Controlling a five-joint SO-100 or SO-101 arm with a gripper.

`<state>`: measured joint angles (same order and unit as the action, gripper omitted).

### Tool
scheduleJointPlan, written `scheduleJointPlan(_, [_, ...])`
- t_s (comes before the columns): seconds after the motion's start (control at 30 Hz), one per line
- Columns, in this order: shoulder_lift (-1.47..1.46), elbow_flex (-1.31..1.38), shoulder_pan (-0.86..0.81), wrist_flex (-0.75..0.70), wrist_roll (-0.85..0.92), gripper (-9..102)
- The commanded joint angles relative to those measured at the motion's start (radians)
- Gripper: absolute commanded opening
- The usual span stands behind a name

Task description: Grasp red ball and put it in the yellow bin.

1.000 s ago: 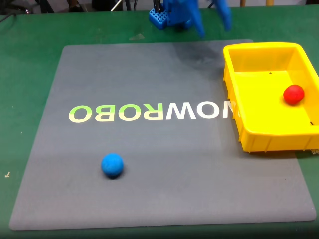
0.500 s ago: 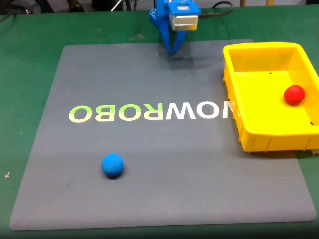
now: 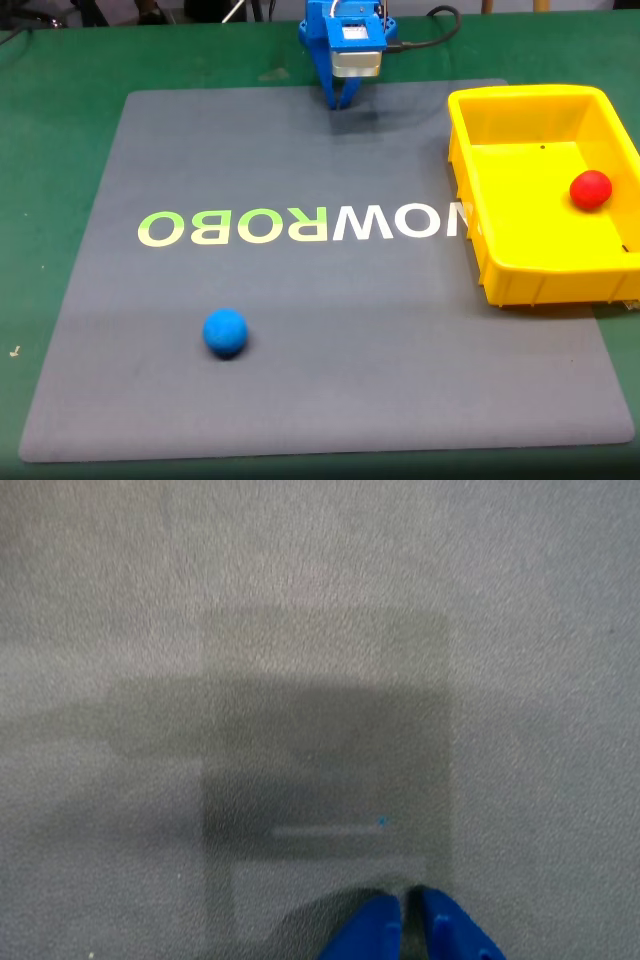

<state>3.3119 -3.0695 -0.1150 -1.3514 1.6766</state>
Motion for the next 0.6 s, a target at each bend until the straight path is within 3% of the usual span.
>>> scheduleJointPlan(0.0, [0.012, -0.031, -0.009, -0.015, 0.014, 0])
scheduleJointPlan(0.57, [0.012, -0.031, 0.000, -0.020, -0.015, 0])
